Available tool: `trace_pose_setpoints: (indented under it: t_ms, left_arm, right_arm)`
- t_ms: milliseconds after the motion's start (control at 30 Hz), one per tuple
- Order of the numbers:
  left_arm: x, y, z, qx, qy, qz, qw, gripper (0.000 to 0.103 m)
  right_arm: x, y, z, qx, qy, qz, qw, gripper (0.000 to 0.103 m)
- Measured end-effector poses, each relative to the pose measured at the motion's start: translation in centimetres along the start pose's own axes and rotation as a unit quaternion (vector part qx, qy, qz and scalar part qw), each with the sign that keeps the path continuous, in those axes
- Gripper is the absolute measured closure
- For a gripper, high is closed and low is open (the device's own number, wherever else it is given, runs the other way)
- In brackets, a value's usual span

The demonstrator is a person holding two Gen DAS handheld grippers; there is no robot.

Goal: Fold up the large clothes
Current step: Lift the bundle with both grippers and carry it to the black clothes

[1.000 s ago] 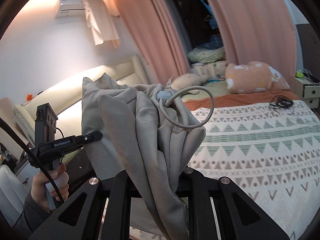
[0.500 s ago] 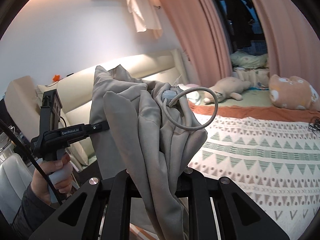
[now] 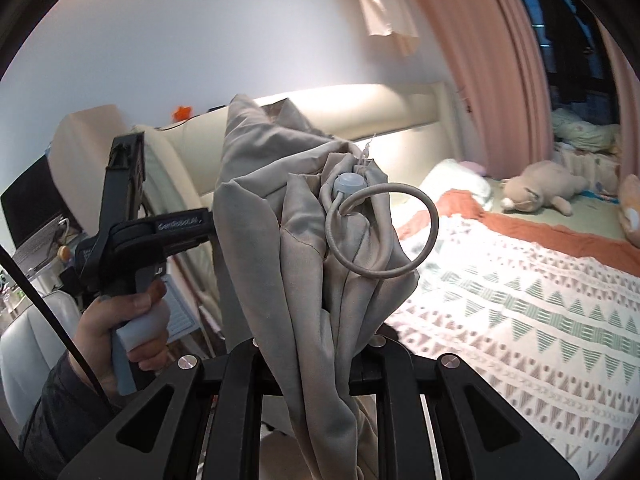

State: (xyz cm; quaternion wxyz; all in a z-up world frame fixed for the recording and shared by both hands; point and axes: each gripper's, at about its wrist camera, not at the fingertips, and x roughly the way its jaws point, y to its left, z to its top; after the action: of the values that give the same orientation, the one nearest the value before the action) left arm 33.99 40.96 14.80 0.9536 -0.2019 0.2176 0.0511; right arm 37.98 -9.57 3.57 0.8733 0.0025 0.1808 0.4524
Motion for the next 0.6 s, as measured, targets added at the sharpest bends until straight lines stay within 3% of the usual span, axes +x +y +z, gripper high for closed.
trace_pose_setpoints:
  t_ms: [133,300,600]
  left_arm:
    - [-1.0,2.9,1.3,0.0,-0.012,0.042,0.9991,0.088]
    - [-1.7,6.4,1.8,-0.005,0.001,0.091,0.9958,0.089]
    - [-2.8,11.1,2.3,-0.014,0.021,0.16,0.9869,0.089]
  right_arm:
    - [2.6,0.9,0.4,0.012,0.012,0.042,0.999,0.092]
    - [6.5,1.2,0.4,0.031,0.037,0.086,0.995,0.092]
    - [11.6,-0.3,-0.2,0.064,0.102,0.174,0.977,0.092]
